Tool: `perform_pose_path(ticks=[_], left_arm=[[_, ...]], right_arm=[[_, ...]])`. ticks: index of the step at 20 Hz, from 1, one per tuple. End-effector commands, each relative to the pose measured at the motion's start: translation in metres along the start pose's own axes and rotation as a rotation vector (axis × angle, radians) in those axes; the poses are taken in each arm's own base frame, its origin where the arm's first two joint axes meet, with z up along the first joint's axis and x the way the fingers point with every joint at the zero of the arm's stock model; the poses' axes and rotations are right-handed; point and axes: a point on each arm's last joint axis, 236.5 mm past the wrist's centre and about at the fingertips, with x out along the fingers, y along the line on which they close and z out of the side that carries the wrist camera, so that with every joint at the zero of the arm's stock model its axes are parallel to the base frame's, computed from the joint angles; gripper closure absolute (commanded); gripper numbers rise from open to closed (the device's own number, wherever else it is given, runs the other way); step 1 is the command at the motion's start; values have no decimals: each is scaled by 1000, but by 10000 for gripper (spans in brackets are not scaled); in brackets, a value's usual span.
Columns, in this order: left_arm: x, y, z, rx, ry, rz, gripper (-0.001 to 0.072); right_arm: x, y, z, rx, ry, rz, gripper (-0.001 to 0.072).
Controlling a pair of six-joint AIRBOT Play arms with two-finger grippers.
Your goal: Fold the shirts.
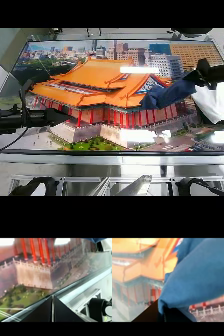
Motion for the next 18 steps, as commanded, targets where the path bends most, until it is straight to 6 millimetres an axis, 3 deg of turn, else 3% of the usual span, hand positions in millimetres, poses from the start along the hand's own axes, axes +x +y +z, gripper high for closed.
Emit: perform_pose_path(ticks=[1,2,5,11,15,17,18], left_arm=[[13,-7,6,37,-21,11,697],[14,-8,9,44,-33,16,698],[18,-3,17,22,-61,32,697],[45,30,8,-99,45,33,698],[57,48,8,-152,66,48,698],[59,51,6,-160,73,49,698],[59,51,6,-158,73,50,698]], right_arm=[[-19,20,5,-33,-43,110,698],[-17,25,17,-30,-88,139,698],[-20,25,78,-33,-315,176,701],[-51,40,192,-239,-658,181,701],[-88,58,265,-370,-852,167,701],[-118,51,296,-390,-962,141,701],[-131,36,303,-365,-992,121,701]])
